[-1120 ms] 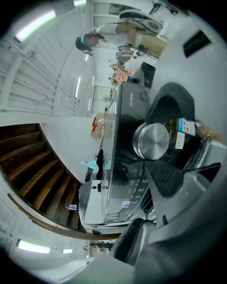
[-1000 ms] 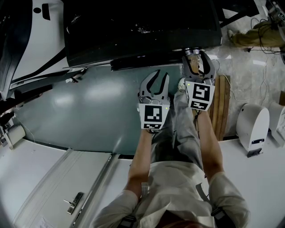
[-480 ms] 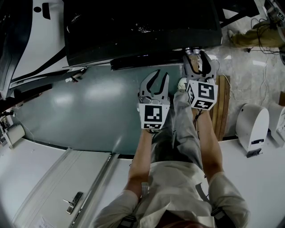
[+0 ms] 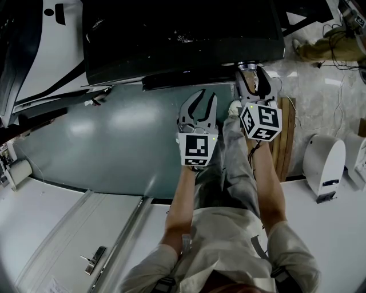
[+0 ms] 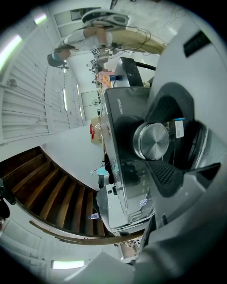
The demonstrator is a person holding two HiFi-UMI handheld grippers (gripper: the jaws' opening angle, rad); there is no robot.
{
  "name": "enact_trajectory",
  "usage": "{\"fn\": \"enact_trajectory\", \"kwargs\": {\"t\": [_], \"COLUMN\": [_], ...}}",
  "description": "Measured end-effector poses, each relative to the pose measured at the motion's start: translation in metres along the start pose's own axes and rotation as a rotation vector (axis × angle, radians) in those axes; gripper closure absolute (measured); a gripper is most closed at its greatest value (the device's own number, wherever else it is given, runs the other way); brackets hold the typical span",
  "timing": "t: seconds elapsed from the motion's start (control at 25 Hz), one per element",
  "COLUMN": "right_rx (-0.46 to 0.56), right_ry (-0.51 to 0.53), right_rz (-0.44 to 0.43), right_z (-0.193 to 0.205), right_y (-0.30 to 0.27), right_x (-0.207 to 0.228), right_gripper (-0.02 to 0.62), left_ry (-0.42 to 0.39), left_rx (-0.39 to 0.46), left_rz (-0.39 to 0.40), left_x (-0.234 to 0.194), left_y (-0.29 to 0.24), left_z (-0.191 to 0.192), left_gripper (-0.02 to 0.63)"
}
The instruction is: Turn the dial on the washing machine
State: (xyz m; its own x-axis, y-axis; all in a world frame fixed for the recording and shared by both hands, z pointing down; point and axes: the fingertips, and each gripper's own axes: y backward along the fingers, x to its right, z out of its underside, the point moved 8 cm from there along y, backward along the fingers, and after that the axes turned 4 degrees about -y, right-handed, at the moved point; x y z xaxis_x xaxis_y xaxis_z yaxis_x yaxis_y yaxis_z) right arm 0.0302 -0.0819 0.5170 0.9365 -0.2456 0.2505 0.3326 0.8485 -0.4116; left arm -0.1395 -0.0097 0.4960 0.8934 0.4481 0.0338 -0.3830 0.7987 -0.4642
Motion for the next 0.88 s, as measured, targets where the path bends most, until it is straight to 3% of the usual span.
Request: {"fn": "enact_trajectory", "kwargs": {"t": [0.88], "right_rx": [0.014], "right_ry": [-0.298], "right_rz": [-0.053], "right_z": [0.003], "right_y": [-0.003], "right_x": [0.01], "right_gripper": [0.325], "left_ry": [-0.006], "left_rx": [0.016], "left_rz": [-0.02], "left_x": [0.001], "left_y": [0.007], "left_z": [-0.013], "left_gripper": [0.503]}}
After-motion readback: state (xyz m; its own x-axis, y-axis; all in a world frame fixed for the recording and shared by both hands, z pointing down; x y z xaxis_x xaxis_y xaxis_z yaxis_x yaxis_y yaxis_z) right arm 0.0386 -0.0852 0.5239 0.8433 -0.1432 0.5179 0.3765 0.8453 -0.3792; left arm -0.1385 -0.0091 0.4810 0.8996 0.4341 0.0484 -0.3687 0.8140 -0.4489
